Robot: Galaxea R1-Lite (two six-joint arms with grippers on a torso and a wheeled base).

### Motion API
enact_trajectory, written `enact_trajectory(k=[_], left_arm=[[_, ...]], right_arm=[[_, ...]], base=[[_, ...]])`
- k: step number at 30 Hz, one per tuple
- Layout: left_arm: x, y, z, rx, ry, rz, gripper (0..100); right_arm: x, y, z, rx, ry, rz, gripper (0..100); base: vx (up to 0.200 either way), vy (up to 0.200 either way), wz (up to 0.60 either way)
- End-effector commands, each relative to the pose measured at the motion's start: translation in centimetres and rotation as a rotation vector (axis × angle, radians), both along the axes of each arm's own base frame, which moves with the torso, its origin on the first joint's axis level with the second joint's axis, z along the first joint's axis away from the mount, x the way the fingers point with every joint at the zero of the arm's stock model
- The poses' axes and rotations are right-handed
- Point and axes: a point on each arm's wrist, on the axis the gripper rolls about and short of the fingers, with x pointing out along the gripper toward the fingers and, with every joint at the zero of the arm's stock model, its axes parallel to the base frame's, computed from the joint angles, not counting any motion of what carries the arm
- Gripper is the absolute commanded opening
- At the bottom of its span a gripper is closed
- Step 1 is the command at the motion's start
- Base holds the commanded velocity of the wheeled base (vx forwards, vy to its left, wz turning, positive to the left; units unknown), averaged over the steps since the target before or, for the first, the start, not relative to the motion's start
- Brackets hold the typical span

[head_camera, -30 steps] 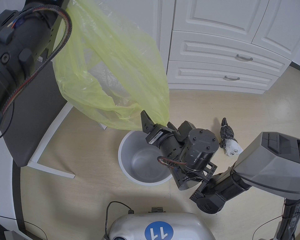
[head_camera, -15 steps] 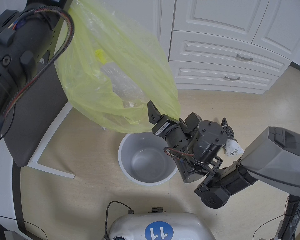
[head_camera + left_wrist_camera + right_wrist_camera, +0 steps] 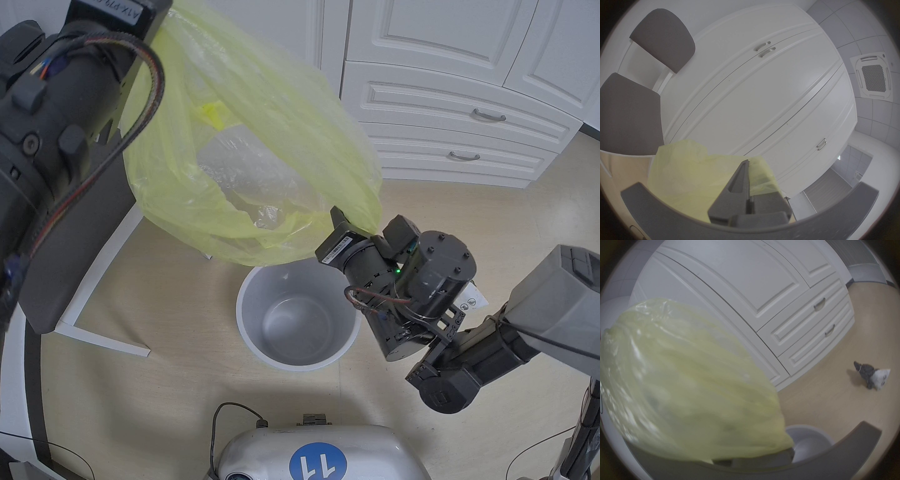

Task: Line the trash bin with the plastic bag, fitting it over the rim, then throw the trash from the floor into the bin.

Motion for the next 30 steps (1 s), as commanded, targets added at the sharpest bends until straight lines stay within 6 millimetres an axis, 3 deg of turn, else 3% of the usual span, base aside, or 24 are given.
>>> enact_trajectory(k=[1, 4, 7, 11, 16, 23, 30], left_arm=[[0.5, -0.4, -0.7, 0.027, 0.016, 0.008, 0], [1.1, -0.7, -1.6, 0.065, 0.032, 0.019, 0], [2.9, -0.8, -3.7, 0.192, 0.095, 0.092, 0], [6.4, 0.6, -8.0, 0.463, 0.225, 0.224, 0], [9.8, 1.4, -10.8, 0.564, 0.286, 0.241, 0], [12.2, 2.2, -13.7, 0.657, 0.370, 0.309, 0], [13.4, 3.1, -14.3, 0.665, 0.391, 0.324, 0]], right_arm=[[-0.2, -1.5, 1.8, -0.014, -0.039, -0.036, 0], [-0.3, -3.1, 3.0, -0.043, -0.066, -0.067, 0], [-1.0, -4.6, 4.0, -0.079, -0.076, -0.051, 0], [-1.5, -5.8, 3.5, -0.179, -0.033, -0.040, 0], [-1.8, -6.3, 3.1, -0.235, 0.013, -0.038, 0], [-2.9, -7.2, -0.5, -0.472, 0.134, 0.025, 0], [-4.1, -8.9, -2.8, -0.687, 0.161, 0.061, 0]], base=[[0.000, 0.000, 0.00], [0.000, 0.000, 0.00], [0.000, 0.000, 0.00], [0.000, 0.000, 0.00], [0.000, 0.000, 0.00], [0.000, 0.000, 0.00], [0.000, 0.000, 0.00]])
